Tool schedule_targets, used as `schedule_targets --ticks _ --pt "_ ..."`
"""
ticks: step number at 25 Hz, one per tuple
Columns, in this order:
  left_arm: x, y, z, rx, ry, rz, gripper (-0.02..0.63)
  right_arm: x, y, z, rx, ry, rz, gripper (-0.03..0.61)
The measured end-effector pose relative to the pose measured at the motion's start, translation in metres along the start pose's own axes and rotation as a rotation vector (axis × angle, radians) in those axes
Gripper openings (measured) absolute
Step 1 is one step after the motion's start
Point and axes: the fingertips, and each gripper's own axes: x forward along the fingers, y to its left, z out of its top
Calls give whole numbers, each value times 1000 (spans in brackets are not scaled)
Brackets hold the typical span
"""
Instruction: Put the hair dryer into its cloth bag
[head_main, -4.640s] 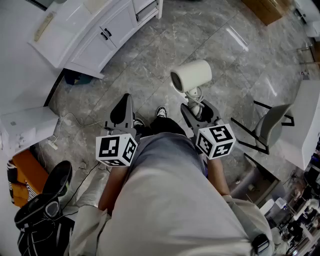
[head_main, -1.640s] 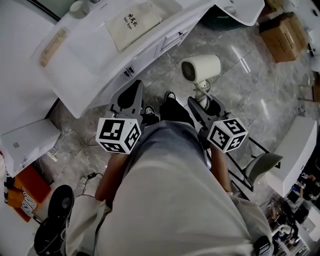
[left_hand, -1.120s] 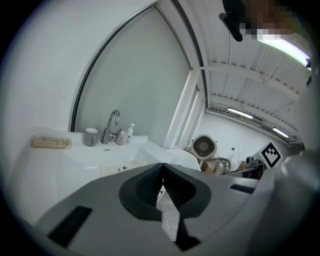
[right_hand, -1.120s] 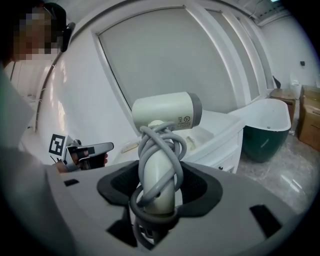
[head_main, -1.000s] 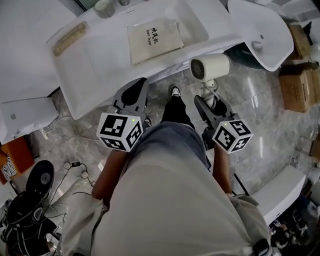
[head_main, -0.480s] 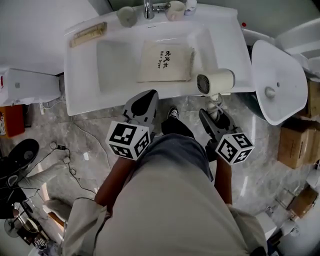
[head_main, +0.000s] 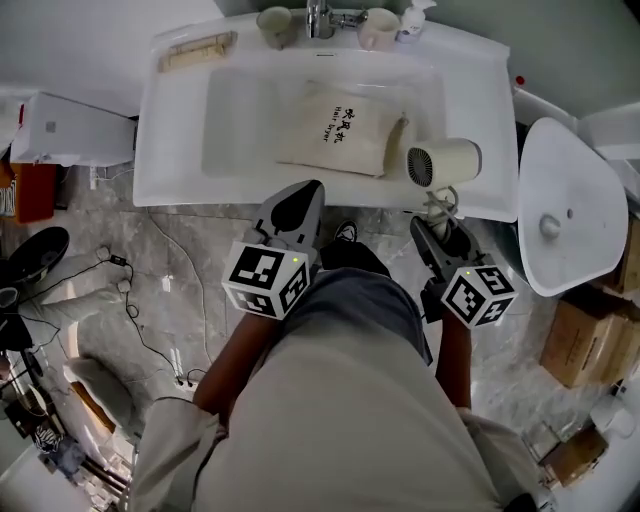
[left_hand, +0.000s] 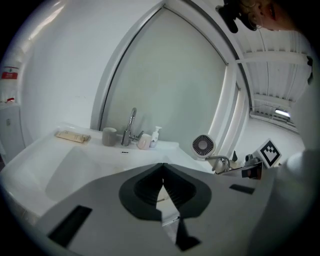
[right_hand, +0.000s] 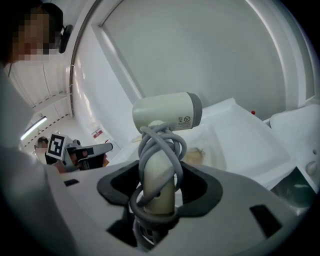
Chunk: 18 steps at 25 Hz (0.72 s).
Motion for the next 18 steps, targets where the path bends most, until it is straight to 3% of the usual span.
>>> schedule_targets --ticks 10,18 --pt "10 -2 -11 -15 9 46 2 5 -15 -5 17 30 23 236" --pt "39 -14 -13 -23 43 3 2 0 -32 -7 49 41 -13 236"
